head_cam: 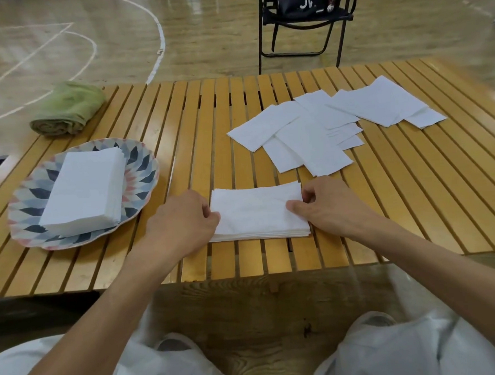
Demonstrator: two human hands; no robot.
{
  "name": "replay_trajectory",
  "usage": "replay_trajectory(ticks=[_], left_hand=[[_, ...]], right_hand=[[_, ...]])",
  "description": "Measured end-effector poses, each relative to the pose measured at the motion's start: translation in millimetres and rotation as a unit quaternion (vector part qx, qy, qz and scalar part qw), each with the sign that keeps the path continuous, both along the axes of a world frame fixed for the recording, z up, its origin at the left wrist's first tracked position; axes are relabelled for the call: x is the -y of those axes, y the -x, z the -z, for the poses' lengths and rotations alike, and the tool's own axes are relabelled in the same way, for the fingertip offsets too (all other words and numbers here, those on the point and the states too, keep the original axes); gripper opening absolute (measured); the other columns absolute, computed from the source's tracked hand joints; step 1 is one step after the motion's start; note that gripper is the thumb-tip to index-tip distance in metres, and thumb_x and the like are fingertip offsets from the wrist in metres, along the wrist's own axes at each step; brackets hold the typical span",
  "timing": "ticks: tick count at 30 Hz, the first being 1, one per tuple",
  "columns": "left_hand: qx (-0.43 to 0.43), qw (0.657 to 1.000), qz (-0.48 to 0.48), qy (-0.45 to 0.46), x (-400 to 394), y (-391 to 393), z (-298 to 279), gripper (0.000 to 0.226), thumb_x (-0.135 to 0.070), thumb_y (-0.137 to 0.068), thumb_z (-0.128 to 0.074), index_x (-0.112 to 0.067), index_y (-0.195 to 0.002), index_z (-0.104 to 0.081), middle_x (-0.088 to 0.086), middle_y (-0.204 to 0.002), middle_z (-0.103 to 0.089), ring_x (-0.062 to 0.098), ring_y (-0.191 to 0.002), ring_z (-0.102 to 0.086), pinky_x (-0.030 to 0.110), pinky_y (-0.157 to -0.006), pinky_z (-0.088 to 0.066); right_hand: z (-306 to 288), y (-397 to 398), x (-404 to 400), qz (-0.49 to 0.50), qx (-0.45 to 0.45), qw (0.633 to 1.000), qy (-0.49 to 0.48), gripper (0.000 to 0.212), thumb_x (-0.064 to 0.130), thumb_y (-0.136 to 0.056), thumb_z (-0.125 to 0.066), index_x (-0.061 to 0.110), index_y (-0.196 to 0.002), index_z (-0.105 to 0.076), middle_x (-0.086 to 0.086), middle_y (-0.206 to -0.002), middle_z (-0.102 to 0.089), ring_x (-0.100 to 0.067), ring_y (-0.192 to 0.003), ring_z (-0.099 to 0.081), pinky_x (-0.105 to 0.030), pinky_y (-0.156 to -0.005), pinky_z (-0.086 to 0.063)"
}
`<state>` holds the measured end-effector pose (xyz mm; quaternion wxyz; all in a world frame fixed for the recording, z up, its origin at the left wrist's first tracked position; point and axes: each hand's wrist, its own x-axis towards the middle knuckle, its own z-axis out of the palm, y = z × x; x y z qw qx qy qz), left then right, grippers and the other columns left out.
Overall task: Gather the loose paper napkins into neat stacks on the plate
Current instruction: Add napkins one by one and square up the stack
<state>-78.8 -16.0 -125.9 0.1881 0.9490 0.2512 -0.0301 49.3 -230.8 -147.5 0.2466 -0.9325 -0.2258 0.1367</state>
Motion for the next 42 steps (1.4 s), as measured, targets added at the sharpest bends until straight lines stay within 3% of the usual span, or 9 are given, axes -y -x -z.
replay_trajectory(ticks=[5, 8, 13, 18, 25, 28, 31, 39, 42], left_hand=[[0.037, 0.989, -0.006, -0.144, 6.6, 3.8, 1.1, 0.022, -0.045, -0.095, -0.056, -0.024, -0.094, -0.059, -0.005, -0.082, -0.059, 0.012, -0.073, -0.058, 0.030, -0.066, -0.052], [0.100, 0.988, 0.091, -0.078, 8.0, 1.8, 0.9, 0.018, -0.037, -0.095, -0.060, -0.029, -0.110, -0.060, -0.007, -0.114, -0.058, 0.012, -0.099, -0.057, 0.028, -0.084, -0.049], [0.029, 0.983, 0.170, -0.055, 12.7, -0.7, 7.2, 0.034, -0.035, -0.096, -0.058, -0.034, -0.130, -0.056, -0.008, -0.141, -0.046, 0.014, -0.125, -0.045, 0.035, -0.107, -0.038], [0.031, 0.983, 0.171, -0.059, 13.4, -0.7, 10.4, 0.037, -0.034, -0.096, -0.058, -0.034, -0.133, -0.055, -0.009, -0.143, -0.047, 0.013, -0.128, -0.043, 0.034, -0.109, -0.034], [0.032, 0.982, 0.177, -0.060, 12.2, -0.3, 11.1, 0.037, -0.034, -0.097, -0.057, -0.034, -0.133, -0.054, -0.009, -0.143, -0.047, 0.012, -0.128, -0.043, 0.032, -0.109, -0.034], [0.035, 0.982, 0.178, -0.058, 11.8, -0.4, 10.9, 0.036, -0.034, -0.097, -0.057, -0.034, -0.132, -0.055, -0.010, -0.143, -0.048, 0.013, -0.127, -0.044, 0.032, -0.108, -0.034], [0.035, 0.982, 0.180, -0.052, 12.0, 0.4, 11.3, 0.036, -0.035, -0.096, -0.058, -0.034, -0.132, -0.055, -0.010, -0.143, -0.048, 0.012, -0.128, -0.042, 0.032, -0.108, -0.033], [0.031, 0.980, 0.189, -0.050, 12.9, 0.1, 10.6, 0.038, -0.036, -0.096, -0.059, -0.034, -0.133, -0.055, -0.010, -0.143, -0.048, 0.012, -0.128, -0.043, 0.032, -0.110, -0.033], [0.025, 0.980, 0.190, -0.052, 12.4, -0.4, 10.7, 0.038, -0.037, -0.096, -0.058, -0.034, -0.134, -0.054, -0.010, -0.144, -0.047, 0.013, -0.129, -0.042, 0.032, -0.110, -0.032]], right_hand=[[-5.5, -3.9, 2.2, 0.011, 0.033, 0.998, 0.047, 0.030, 0.048, -0.094, -0.062, 0.023, -0.077, -0.059, 0.005, -0.074, -0.062, -0.011, -0.067, -0.058, -0.026, -0.056, -0.040], [-14.4, -17.5, 11.8, 0.043, 0.095, 0.993, 0.047, 0.023, 0.043, -0.096, -0.059, 0.024, -0.085, -0.062, 0.006, -0.084, -0.066, -0.009, -0.070, -0.059, -0.026, -0.056, -0.041], [-13.3, -34.1, 25.1, -0.013, 0.132, 0.986, 0.101, 0.030, 0.037, -0.101, -0.051, 0.028, -0.123, -0.070, -0.005, -0.148, -0.048, -0.025, -0.132, -0.046, -0.042, -0.107, -0.041], [-7.9, -27.3, 19.6, -0.060, 0.112, 0.983, 0.129, 0.036, 0.042, -0.103, -0.046, 0.035, -0.135, -0.061, -0.006, -0.158, -0.038, -0.029, -0.143, -0.036, -0.049, -0.116, -0.033], [-4.8, -27.1, 18.5, -0.056, 0.125, 0.975, 0.178, 0.047, 0.041, -0.104, -0.045, 0.015, -0.142, -0.051, -0.004, -0.156, -0.042, -0.027, -0.142, -0.038, -0.048, -0.114, -0.036], [-8.8, -27.1, 19.4, -0.015, 0.188, 0.977, 0.095, 0.027, 0.030, -0.101, -0.048, 0.012, -0.111, -0.066, -0.006, -0.112, -0.067, -0.028, -0.105, -0.058, -0.044, -0.091, -0.049], [-17.0, -22.8, 19.3, 0.047, 0.303, 0.952, -0.015, 0.018, 0.016, -0.098, -0.057, 0.009, -0.103, -0.072, -0.008, -0.092, -0.071, -0.029, -0.094, -0.057, -0.046, -0.080, -0.049], [-25.0, -32.2, 26.5, 0.113, 0.277, 0.950, -0.085, 0.027, 0.014, -0.099, -0.054, 0.016, -0.125, -0.058, -0.001, -0.105, -0.068, -0.022, -0.092, -0.062, -0.039, -0.073, -0.049], [-24.6, -40.1, 33.7, 0.096, 0.227, 0.968, -0.039, 0.018, 0.015, -0.098, -0.056, 0.016, -0.108, -0.071, -0.003, -0.102, -0.073, -0.020, -0.089, -0.064, -0.038, -0.075, -0.055]])
